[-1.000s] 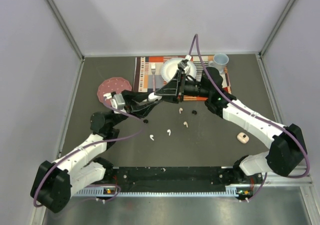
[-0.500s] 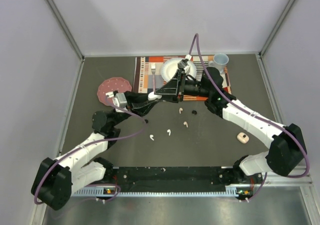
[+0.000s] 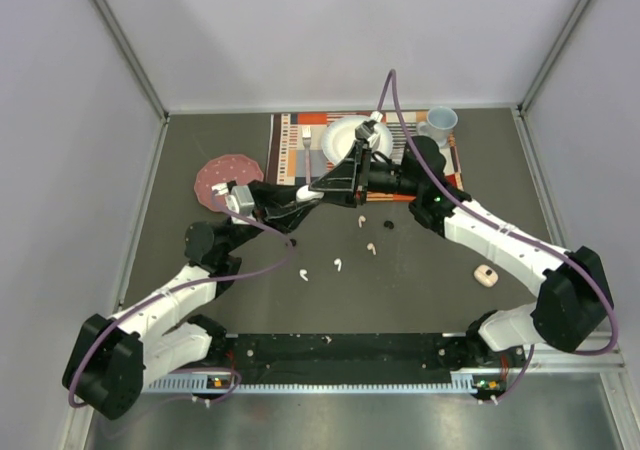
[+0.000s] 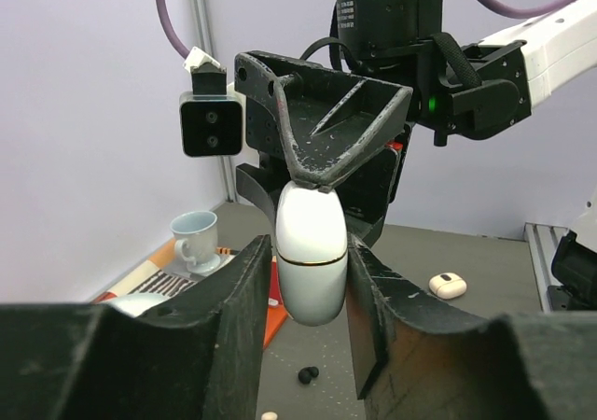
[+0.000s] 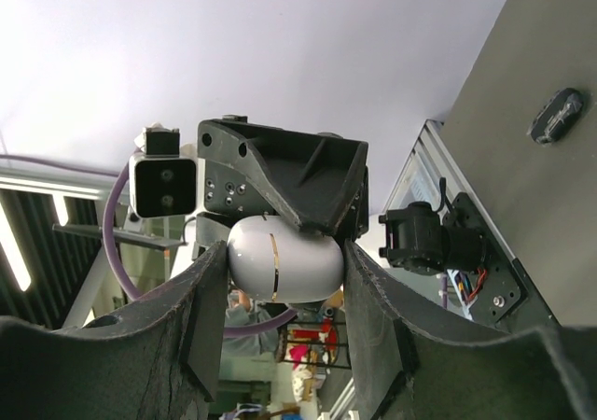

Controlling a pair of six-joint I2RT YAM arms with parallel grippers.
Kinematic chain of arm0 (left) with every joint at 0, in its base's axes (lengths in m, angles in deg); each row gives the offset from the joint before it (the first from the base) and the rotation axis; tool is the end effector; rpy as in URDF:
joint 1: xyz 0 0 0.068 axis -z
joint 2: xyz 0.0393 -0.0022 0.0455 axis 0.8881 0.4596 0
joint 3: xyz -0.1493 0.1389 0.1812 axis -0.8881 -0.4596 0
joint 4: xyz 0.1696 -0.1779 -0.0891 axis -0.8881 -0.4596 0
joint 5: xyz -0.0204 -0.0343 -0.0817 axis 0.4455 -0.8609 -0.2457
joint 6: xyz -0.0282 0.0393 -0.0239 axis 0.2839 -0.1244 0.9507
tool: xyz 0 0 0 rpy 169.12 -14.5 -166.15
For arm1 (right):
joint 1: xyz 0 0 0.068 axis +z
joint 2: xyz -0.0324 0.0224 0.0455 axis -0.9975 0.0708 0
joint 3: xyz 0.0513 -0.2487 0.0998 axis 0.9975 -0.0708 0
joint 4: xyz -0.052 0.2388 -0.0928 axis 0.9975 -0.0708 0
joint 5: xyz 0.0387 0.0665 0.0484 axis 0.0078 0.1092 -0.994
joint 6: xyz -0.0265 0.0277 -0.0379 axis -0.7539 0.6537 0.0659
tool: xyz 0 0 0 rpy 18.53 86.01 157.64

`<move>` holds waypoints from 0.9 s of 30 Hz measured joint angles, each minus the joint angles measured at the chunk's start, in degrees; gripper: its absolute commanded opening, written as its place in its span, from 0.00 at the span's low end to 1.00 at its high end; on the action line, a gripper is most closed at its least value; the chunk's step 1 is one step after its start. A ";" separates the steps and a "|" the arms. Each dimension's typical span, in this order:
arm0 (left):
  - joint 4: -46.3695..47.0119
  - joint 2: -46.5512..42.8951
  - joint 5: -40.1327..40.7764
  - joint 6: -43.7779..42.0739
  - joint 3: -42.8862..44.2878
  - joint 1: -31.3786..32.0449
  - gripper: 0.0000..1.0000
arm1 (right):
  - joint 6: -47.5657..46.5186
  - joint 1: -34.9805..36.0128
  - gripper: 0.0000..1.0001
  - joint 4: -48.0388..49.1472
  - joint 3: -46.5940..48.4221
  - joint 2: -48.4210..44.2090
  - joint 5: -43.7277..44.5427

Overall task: Insert the wireless bluetooth earbuds into the charging case
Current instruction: Pass from the right arm to the left

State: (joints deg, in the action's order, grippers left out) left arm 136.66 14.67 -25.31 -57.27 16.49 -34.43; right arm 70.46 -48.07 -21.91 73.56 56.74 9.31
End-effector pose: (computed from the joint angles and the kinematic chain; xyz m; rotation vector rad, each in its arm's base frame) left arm 0.1695 -0.1149 0.3136 0.7101 0.9128 -1.0040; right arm 0.2379 0.2161 0.3538 -0.0991 2.0260 2.0193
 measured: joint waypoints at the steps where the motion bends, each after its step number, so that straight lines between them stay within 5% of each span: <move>1: -0.02 0.00 0.02 0.02 0.00 0.02 0.31 | 0.00 0.00 0.24 0.00 -0.02 0.02 0.02; 4: 0.00 0.02 0.00 0.11 0.02 0.07 0.14 | -0.02 -0.02 0.25 0.33 -0.02 0.02 0.04; 7: 0.02 0.02 -0.04 0.07 0.02 0.09 0.00 | -0.09 -0.02 0.41 0.46 -0.02 0.02 0.13; 8: 0.04 0.02 -0.09 0.00 0.02 0.09 0.00 | -0.04 -0.02 0.56 0.44 -0.02 0.02 0.02; 14: -0.96 -0.02 0.11 -0.79 0.07 0.15 0.00 | -4.44 -0.13 0.82 -2.32 0.02 -0.22 0.44; 22: -5.09 -2.10 3.13 -0.46 0.07 0.15 0.00 | -28.33 -0.17 0.85 -22.60 6.19 -6.82 9.73; 27: -5.07 -3.28 3.37 0.22 0.07 0.15 0.00 | -37.51 -0.13 0.84 -26.27 8.94 -9.81 9.99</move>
State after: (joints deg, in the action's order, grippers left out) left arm 131.59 11.39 -21.94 -57.05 16.56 -34.28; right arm 32.95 -48.20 -48.19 82.50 46.92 19.30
